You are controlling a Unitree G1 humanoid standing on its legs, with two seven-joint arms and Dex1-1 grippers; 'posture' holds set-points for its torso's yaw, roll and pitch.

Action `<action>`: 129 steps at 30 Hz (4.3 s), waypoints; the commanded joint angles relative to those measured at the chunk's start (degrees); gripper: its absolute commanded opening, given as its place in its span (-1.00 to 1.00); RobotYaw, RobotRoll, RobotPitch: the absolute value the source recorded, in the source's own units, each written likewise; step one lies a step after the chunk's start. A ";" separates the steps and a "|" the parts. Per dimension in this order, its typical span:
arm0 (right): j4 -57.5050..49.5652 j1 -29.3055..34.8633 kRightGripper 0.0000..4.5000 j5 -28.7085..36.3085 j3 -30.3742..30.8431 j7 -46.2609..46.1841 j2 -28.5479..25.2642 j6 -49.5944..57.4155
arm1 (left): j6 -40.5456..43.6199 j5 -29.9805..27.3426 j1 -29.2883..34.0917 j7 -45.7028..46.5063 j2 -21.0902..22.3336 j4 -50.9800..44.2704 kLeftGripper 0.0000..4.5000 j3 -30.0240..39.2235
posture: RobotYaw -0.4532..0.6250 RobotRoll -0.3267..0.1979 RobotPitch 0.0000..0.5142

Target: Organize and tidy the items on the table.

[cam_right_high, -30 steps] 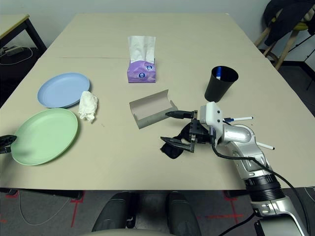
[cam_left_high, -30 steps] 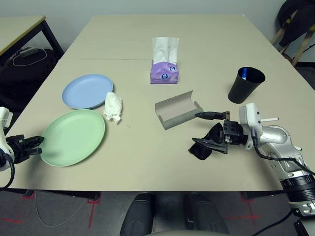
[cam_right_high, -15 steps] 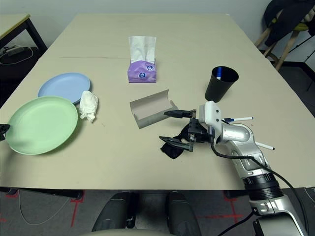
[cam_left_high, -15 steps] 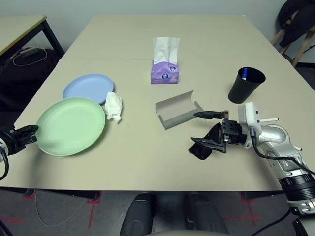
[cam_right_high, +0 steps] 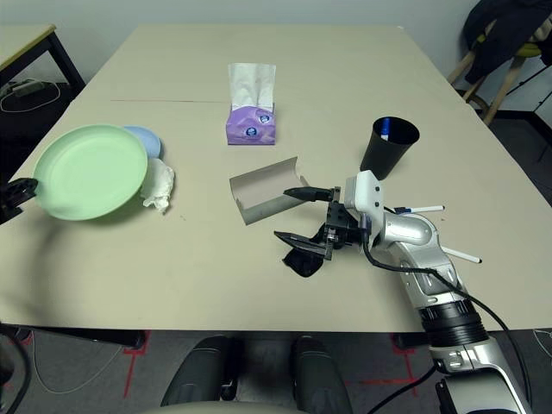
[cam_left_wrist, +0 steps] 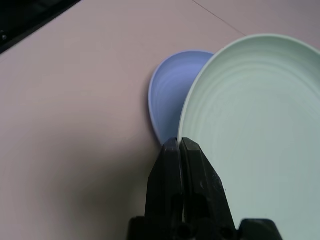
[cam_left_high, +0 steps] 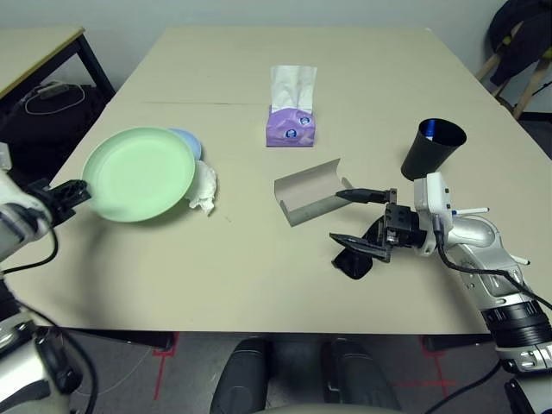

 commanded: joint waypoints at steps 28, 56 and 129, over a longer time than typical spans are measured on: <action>-2.70 1.16 1.00 0.99 -2.14 -9.94 3.92 1.50 | -16.00 3.43 -10.91 15.84 -3.43 19.71 -0.99 -5.64 | -0.05 0.25 -0.60; -3.50 1.50 1.00 1.39 -1.60 -10.70 3.96 2.36 | -4.16 3.85 -2.79 -4.32 4.33 1.46 0.99 -21.07 | -0.03 0.25 -0.60; -1.68 0.18 1.00 1.97 -2.86 -13.05 6.31 2.05 | -0.47 10.77 -18.32 -21.22 -0.64 8.88 -0.99 -29.59 | -0.02 0.25 -0.63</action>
